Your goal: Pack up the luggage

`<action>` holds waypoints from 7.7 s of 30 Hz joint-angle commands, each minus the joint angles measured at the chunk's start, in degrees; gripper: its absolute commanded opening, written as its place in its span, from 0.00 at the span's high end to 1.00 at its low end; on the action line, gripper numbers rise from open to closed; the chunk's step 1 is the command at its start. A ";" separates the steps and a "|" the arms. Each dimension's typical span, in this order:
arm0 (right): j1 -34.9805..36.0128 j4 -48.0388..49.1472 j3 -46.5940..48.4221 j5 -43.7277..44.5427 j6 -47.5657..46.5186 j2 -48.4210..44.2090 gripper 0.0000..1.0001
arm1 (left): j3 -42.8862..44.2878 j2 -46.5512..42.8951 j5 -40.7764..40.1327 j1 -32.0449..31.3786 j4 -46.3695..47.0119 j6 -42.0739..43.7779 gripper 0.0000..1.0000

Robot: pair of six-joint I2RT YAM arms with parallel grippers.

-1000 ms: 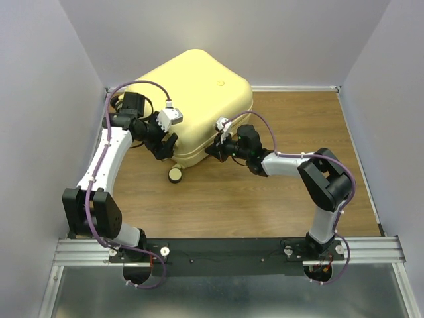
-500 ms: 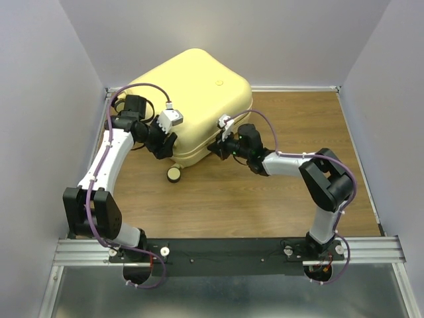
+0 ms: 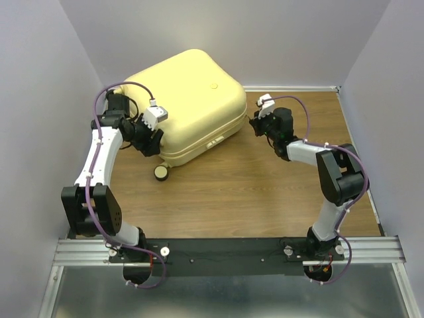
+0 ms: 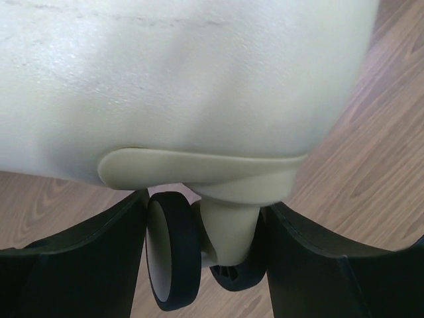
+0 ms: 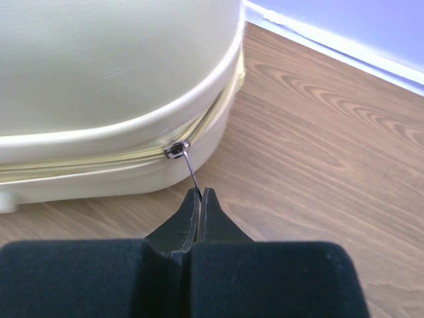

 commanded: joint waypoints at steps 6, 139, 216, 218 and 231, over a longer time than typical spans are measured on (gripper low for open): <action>-3.99 7.45 3.34 10.40 -4.90 2.46 0.99 | 1.64 6.96 -21.58 6.68 5.24 3.98 1.00; 0.04 -2.75 -10.28 -25.47 -9.82 -17.04 0.99 | 15.80 9.79 2.98 12.22 36.28 -43.12 0.05; -15.77 15.09 28.38 -21.32 -13.17 26.80 0.99 | 38.19 45.01 -3.30 15.91 30.65 -55.88 1.00; -15.69 15.71 33.03 -25.63 -12.81 31.27 1.00 | 41.44 46.16 -3.99 15.21 30.20 -54.39 1.00; -15.42 22.91 66.14 -39.35 0.09 55.90 0.99 | 45.85 51.61 -8.48 8.45 29.68 -47.53 1.00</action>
